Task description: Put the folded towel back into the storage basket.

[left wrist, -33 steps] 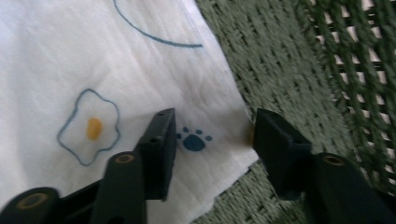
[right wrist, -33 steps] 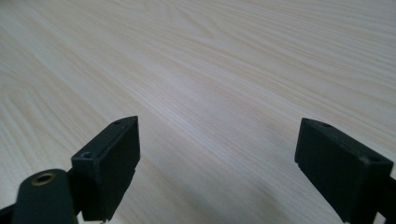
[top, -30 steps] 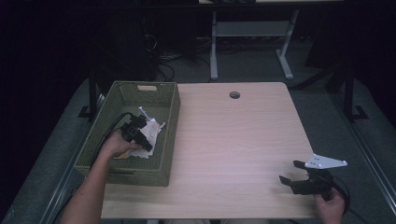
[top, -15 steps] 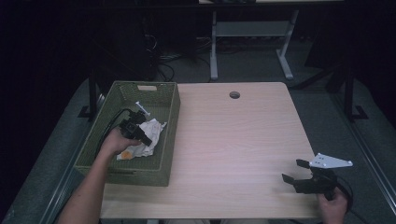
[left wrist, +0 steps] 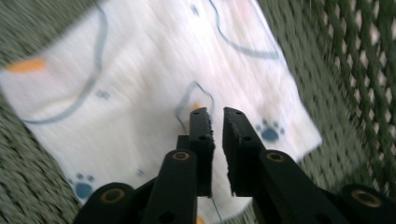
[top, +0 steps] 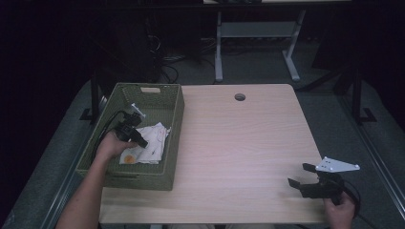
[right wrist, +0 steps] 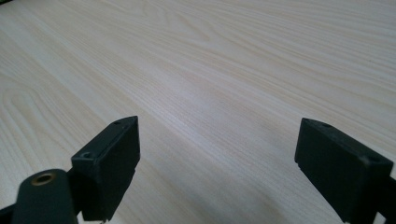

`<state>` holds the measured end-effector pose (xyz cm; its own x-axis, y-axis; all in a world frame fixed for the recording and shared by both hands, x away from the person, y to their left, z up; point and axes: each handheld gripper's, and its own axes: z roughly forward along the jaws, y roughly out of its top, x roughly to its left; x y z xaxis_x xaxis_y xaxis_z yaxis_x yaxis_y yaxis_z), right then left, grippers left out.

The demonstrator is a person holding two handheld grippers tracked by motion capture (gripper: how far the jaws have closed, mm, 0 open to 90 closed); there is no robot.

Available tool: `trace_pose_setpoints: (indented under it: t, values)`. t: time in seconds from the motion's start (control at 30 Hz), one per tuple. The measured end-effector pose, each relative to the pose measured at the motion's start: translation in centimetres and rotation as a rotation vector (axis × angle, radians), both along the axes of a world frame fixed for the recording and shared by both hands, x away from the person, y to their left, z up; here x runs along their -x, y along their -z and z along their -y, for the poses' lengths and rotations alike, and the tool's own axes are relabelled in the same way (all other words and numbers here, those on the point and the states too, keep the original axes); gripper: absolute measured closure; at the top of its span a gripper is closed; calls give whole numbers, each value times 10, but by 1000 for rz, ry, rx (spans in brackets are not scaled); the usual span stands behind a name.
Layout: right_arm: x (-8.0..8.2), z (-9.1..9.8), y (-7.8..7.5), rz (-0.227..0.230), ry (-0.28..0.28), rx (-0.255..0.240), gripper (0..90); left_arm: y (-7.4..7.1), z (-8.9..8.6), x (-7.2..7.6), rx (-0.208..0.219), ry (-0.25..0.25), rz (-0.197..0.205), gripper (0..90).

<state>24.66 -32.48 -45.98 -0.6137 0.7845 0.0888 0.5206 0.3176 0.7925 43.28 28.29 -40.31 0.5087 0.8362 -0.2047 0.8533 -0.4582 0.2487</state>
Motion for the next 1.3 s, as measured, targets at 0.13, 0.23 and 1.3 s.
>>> trace_pose_setpoints:
  t: [0.13,0.23,1.3]
  values:
    - [-1,-4,1,-14,-11,13,135,1,-4,-7,-20,-29,28,882]
    - [-1,-6,1,-15,-15,18,135,10,-6,-13,-36,-46,0,881]
    - [-1,3,3,-7,16,-30,135,-25,-6,14,170,-45,147,478]
